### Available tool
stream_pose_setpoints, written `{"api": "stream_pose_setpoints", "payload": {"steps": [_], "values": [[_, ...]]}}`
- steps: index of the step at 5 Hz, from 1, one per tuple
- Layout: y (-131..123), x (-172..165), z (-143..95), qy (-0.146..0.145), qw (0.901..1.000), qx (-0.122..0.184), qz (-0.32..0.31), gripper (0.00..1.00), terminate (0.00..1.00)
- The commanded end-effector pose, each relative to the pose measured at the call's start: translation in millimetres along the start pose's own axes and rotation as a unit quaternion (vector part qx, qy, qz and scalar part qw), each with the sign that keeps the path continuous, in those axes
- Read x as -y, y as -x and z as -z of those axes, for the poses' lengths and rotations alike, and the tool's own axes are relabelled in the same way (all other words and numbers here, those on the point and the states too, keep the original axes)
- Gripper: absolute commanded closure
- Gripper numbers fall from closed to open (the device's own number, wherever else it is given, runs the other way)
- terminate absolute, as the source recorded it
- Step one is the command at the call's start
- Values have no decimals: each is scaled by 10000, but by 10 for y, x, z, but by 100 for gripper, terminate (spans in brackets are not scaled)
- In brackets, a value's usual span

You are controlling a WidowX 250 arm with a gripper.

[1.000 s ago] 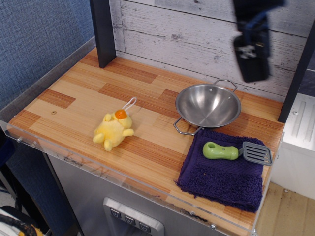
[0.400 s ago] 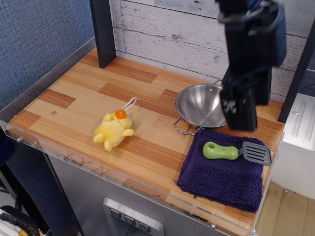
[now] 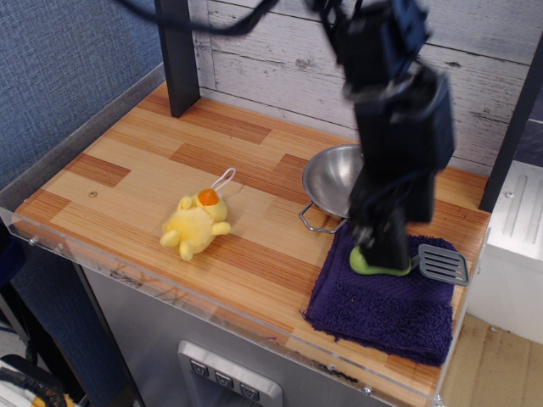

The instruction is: Pick up the green spatula and place it on the left of the pot

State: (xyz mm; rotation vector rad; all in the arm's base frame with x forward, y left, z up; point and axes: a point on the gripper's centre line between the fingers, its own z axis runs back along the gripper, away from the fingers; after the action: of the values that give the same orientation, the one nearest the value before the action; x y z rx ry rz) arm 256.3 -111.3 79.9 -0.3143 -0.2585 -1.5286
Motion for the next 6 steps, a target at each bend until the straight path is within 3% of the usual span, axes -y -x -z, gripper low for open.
{"api": "stream_pose_setpoints", "payload": {"steps": [1, 5, 6], "values": [[78, -23, 131, -533, 9983, 83, -217, 0, 0], [275, -337, 413, -913, 9943, -79, -537, 0, 0], [288, -363, 416, -1019, 9933, -138, -537, 100, 0]]}}
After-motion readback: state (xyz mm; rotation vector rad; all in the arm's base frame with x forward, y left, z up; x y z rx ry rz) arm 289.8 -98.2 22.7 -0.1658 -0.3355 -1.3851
